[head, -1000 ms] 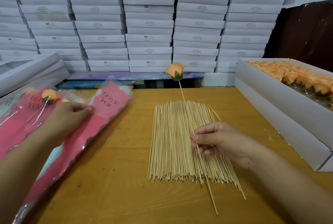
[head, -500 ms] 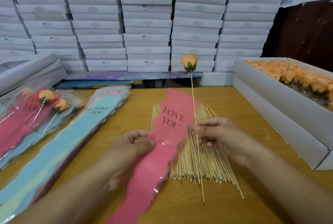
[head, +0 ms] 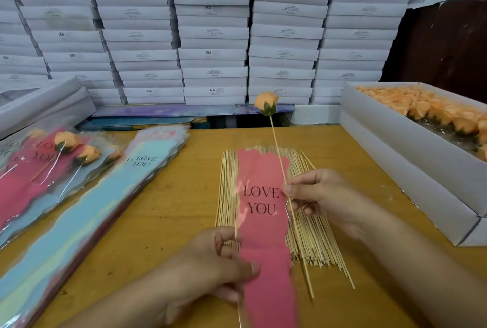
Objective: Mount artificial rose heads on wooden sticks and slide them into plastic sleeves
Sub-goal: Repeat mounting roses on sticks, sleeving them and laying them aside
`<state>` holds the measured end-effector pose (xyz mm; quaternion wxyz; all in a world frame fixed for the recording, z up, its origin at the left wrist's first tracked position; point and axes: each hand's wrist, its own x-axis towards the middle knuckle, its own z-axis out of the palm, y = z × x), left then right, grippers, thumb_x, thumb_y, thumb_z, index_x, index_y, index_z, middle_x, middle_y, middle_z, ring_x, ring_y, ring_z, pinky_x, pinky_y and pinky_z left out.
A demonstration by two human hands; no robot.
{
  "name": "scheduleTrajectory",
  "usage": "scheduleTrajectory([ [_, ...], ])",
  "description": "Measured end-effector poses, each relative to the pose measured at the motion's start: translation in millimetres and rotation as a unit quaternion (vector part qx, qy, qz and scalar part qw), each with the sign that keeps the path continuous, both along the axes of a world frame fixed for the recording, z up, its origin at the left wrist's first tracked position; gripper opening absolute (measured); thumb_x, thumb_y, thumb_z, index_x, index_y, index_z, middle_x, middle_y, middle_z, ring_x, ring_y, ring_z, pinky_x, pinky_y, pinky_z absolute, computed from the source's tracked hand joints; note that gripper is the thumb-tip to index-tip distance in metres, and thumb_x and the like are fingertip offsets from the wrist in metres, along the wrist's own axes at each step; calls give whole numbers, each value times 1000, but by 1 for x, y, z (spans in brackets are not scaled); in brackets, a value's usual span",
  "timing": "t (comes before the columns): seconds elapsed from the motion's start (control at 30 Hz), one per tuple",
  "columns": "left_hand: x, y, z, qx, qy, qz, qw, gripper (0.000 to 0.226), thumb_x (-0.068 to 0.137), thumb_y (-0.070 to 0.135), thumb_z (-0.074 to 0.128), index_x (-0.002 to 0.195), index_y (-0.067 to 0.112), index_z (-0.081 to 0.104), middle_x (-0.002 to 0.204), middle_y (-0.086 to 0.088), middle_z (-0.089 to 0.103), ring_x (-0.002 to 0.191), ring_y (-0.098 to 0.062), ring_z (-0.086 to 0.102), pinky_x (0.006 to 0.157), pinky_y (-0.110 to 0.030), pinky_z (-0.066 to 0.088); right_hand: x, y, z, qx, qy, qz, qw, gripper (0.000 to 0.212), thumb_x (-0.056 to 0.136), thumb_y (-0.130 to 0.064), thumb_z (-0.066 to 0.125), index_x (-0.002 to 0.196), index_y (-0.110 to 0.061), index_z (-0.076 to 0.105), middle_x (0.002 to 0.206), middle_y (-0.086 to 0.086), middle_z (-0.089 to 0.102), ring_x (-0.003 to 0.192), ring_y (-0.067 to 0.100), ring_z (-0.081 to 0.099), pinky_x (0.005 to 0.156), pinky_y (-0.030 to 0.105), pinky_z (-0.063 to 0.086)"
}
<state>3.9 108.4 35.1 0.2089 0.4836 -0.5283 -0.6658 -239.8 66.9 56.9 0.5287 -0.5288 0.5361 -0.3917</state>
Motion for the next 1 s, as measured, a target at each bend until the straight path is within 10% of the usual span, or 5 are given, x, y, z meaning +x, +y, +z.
scheduleTrajectory([
  [0.27, -7, -37, 20, -85, 23, 117, 989, 40, 76, 39, 80, 108, 18, 70, 100, -7, 78, 90, -22, 76, 83, -39, 59, 8, 6, 0, 7, 9, 32, 999, 5, 83, -15, 78, 84, -11, 80, 75, 11, 74, 62, 12, 63, 51, 18, 48],
  [0.47, -21, -44, 16, -88, 71, 138, 984, 20, 83, 17, 78, 63, 21, 78, 76, -8, 76, 71, -20, 75, 64, -29, 61, 12, 8, -2, 13, 5, 36, 999, 4, 83, -16, 78, 82, -13, 80, 78, 13, 74, 67, 16, 63, 52, 19, 49],
  [0.57, -21, -40, 12, -77, 82, 125, 986, 7, 68, 23, 80, 72, 17, 80, 93, -19, 77, 92, -39, 74, 84, -47, 62, 11, 7, 0, 5, 0, 28, 1000, 6, 84, -14, 76, 80, -15, 80, 77, 10, 75, 66, 15, 65, 52, 18, 49],
  [0.73, -19, -38, 8, -63, 69, 106, 990, 22, 81, 16, 78, 101, 7, 75, 96, -18, 77, 86, -32, 76, 73, -38, 63, 7, 5, 1, -11, -15, -8, 1000, 4, 83, -11, 77, 85, -10, 80, 80, 11, 76, 64, 11, 68, 50, 18, 49],
  [1.0, -21, -39, 4, -42, 121, 115, 985, 11, 83, 8, 75, 93, 10, 79, 100, -24, 75, 87, -36, 75, 82, -50, 62, 10, 8, 0, -6, -2, 22, 1000, 4, 83, -14, 78, 81, -14, 80, 77, 11, 75, 64, 12, 67, 50, 18, 49],
])
